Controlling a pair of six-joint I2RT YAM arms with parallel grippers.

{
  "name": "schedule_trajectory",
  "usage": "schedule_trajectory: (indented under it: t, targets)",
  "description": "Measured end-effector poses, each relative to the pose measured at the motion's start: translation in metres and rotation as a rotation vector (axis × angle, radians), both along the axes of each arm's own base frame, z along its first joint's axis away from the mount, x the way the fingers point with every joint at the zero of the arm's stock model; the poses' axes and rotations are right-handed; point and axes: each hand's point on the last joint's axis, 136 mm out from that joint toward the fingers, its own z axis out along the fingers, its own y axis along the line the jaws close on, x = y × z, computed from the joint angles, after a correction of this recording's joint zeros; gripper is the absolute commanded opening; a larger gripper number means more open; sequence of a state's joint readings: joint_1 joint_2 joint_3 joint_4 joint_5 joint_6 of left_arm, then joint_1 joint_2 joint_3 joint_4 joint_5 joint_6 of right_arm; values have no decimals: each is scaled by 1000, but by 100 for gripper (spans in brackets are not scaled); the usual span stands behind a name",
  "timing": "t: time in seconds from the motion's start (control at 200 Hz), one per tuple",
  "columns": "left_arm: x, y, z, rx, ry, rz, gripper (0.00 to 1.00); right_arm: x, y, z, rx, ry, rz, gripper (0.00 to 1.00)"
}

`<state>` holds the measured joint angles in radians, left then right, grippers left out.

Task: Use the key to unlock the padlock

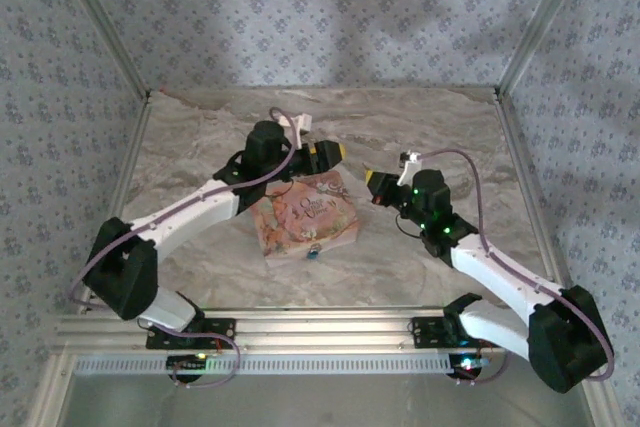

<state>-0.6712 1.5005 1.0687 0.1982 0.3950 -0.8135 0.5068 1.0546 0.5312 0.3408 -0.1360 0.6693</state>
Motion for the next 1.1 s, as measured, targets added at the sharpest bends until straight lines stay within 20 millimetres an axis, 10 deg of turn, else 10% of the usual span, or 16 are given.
schedule_trajectory:
  t: [0.455,0.809,1.099]
  targets:
    - [-9,-37,-14,-6,48,-93,45,-2,22,14,15,-37,49,0]
    - [-8,-38,-15,-5,48,-96,9,-2,26,16,18,-42,58,0]
    - [-1,-25,-17,44,13,-69,0,1,12,15,-4,-42,77,45]
